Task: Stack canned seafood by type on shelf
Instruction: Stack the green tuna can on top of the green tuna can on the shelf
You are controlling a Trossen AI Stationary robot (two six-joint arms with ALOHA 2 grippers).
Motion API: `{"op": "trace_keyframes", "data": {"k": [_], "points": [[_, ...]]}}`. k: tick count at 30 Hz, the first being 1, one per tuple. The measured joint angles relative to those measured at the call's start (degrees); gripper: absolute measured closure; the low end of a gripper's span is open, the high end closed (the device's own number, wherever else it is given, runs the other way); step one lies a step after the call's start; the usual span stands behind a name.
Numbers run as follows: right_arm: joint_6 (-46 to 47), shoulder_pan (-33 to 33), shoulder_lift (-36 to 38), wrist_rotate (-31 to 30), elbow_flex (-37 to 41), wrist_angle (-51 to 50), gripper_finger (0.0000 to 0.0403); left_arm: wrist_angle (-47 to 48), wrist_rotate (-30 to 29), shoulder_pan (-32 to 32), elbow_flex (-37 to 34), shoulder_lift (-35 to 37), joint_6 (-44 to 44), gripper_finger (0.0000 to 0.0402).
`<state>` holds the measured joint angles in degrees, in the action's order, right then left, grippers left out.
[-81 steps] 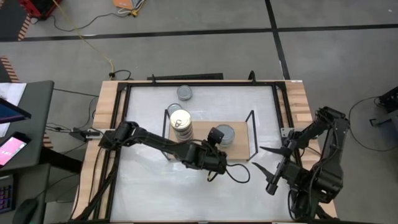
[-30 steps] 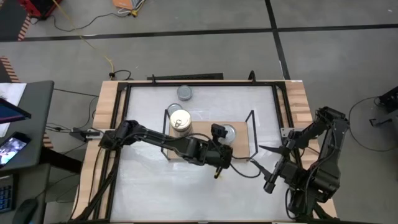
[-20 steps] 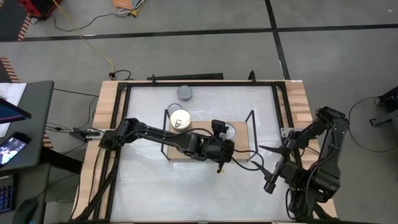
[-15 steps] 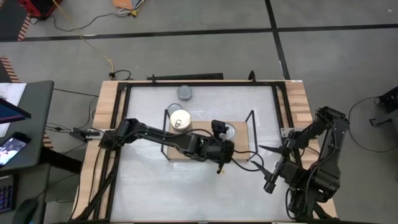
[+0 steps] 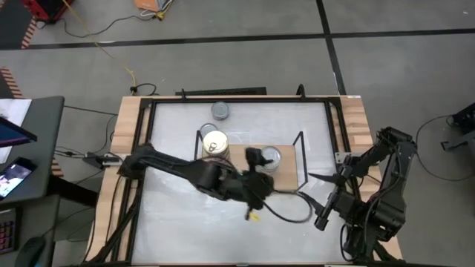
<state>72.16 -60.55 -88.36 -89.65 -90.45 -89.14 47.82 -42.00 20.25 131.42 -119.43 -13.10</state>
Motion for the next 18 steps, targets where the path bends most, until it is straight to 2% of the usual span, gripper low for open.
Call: {"op": "trace_keyframes", "data": {"k": [4, 10, 14, 18], "points": [[0.0, -0.1, 0.0, 0.4, 0.0, 0.3, 0.0113, 2.8, 0.1, -0.2, -5.8, 7.9, 4.1, 0.0095], [-0.6, 0.1, 0.0, 0.1, 0.0, 0.1, 0.0113, -2.8, 0.1, -0.3, -19.4, 20.3, 3.9, 0.0095], [-0.6, 2.0, 0.0, -0.2, 0.0, 0.0, 0.0113, -13.5, -0.8, -0.6, -35.0, 28.5, -2.6, 0.0095], [-0.6, 4.2, 0.0, -0.2, 0.0, 0.0, 0.0113, -28.7, 0.5, -3.4, -49.4, 38.0, -11.2, 0.0095]]}}
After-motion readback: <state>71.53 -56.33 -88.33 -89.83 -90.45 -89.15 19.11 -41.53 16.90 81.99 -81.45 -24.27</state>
